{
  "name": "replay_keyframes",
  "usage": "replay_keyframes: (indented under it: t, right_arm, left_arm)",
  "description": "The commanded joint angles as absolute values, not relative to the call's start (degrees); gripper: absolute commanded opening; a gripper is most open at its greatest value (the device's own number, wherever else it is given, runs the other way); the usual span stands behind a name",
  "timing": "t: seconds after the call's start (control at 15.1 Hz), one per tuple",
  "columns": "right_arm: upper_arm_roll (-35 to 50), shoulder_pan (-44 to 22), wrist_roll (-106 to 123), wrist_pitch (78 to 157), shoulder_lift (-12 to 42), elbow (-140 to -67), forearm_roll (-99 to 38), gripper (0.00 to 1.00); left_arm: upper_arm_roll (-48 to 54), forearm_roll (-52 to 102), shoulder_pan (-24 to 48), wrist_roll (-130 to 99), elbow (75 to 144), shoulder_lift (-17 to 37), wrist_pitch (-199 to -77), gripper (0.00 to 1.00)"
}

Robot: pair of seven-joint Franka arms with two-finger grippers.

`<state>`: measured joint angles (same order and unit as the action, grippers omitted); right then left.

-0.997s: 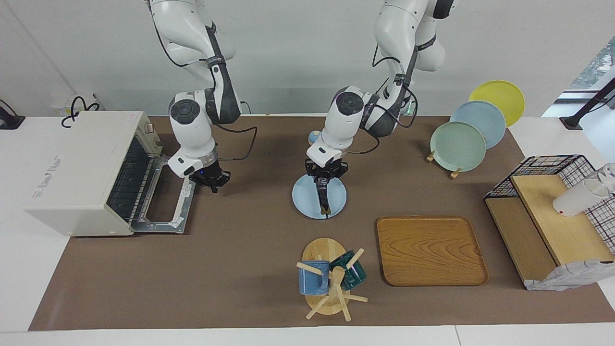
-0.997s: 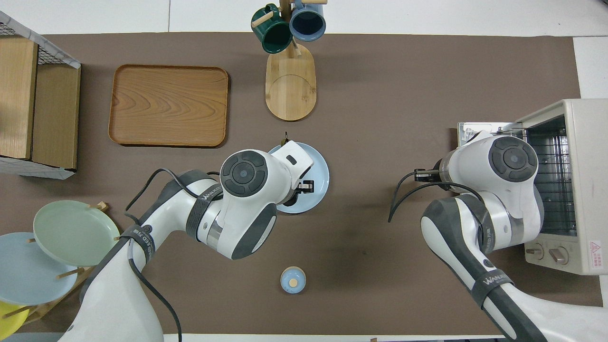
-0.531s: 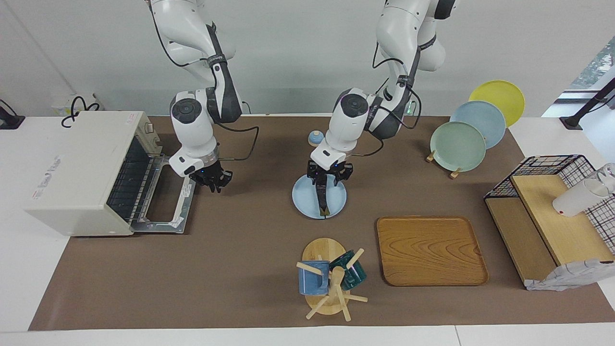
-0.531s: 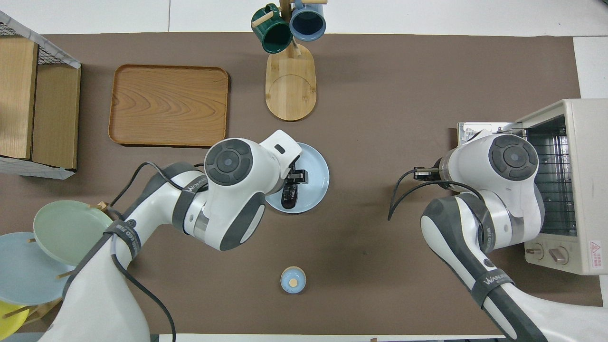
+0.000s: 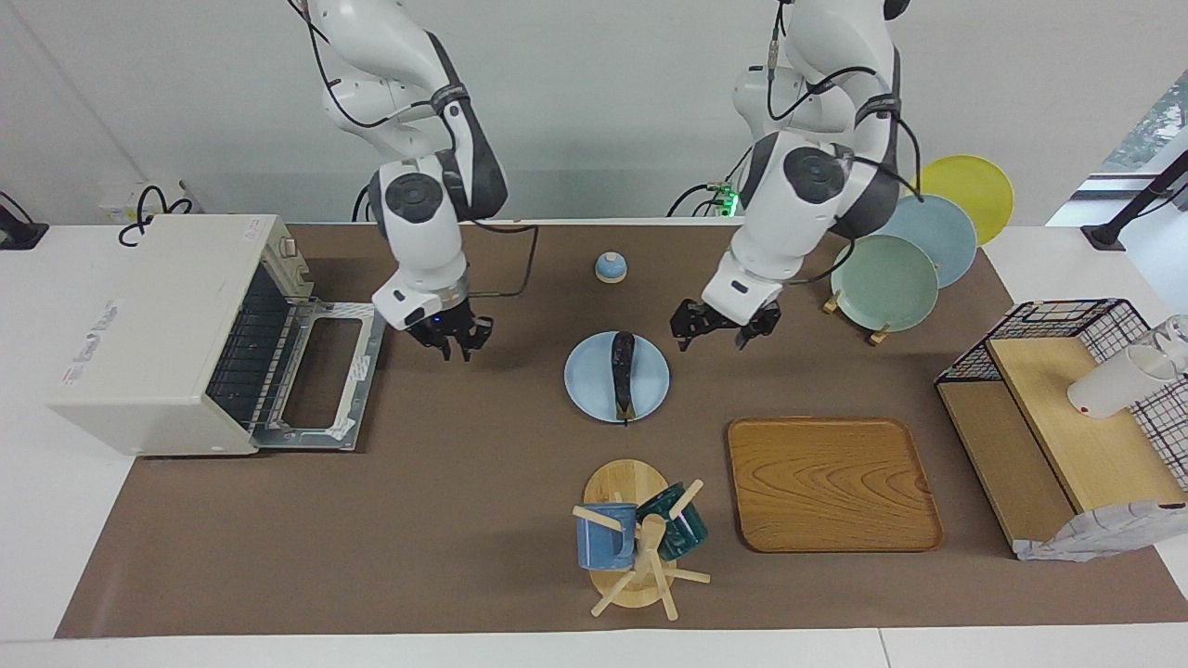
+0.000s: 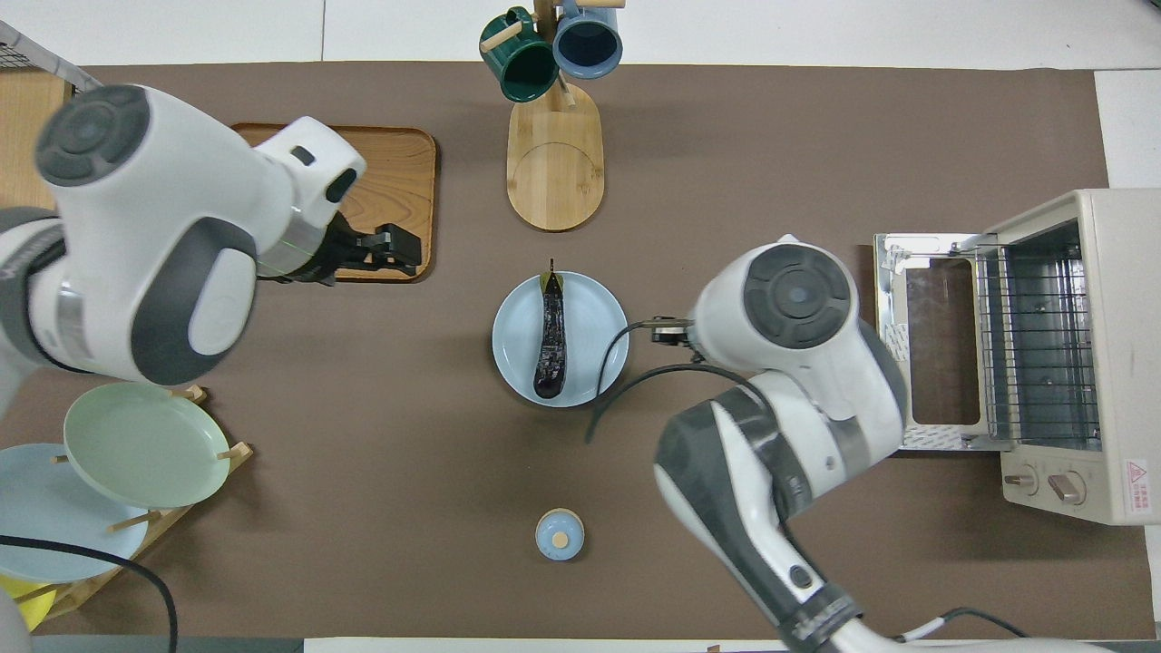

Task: Put eggplant into oven
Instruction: 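Withdraw the left gripper while the right gripper reaches the blue plate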

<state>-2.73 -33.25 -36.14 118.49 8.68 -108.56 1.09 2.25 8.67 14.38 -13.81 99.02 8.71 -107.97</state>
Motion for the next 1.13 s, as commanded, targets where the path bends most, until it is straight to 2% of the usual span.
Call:
replay_keyframes:
  t: [0.0, 0.07, 0.13, 0.27, 0.47, 0.6, 0.8, 1.06]
  right_arm:
    - [-2.9, -39.18, -48.45, 111.11, 24.81, -85.95, -0.09, 0.37]
    - [-2.9, -42.24, -52.87, 110.05, 31.22, -78.13, 0.26, 0.37]
    - [-2.9, -43.84, -55.43, 111.78, 35.55, -73.61, 0.0, 0.37]
    - [-2.9, -46.56, -56.51, 115.91, 38.57, -72.33, 0.87, 0.37]
    - [-2.9, -47.72, -56.08, 118.91, 38.85, -75.66, 7.98, 0.43]
    - [-2.9, -48.42, -55.9, 119.18, 39.98, -75.85, 8.78, 0.54]
    - [-2.81, -48.87, -55.81, 119.27, 40.17, -76.64, 10.2, 0.54]
    - [-2.64, -48.78, -55.99, 124.62, 39.9, -80.76, 9.4, 0.54]
  left_arm:
    - [2.72, 9.14, 8.28, -5.39, 98.7, 6.51, -103.02, 1.0]
    - [2.64, 9.05, 6.52, -3.36, 98.88, 5.55, -102.05, 1.0]
    - [2.64, 8.18, 5.2, -2.9, 98.88, 4.75, -101.26, 1.0]
    - [2.64, 5.37, 4.22, -2.81, 99.14, 3.09, -100.55, 1.0]
    - [2.64, 3.27, 2.81, -2.81, 99.49, 0.62, -98.8, 1.0]
    - [2.72, 1.94, 2.81, -2.9, 99.67, -0.87, -97.65, 1.0]
    - [2.72, 0.53, 2.81, -2.9, 99.84, -3.16, -95.37, 1.0]
    - [2.9, 0.53, 2.81, -2.81, 99.14, -4.57, -90.89, 1.0]
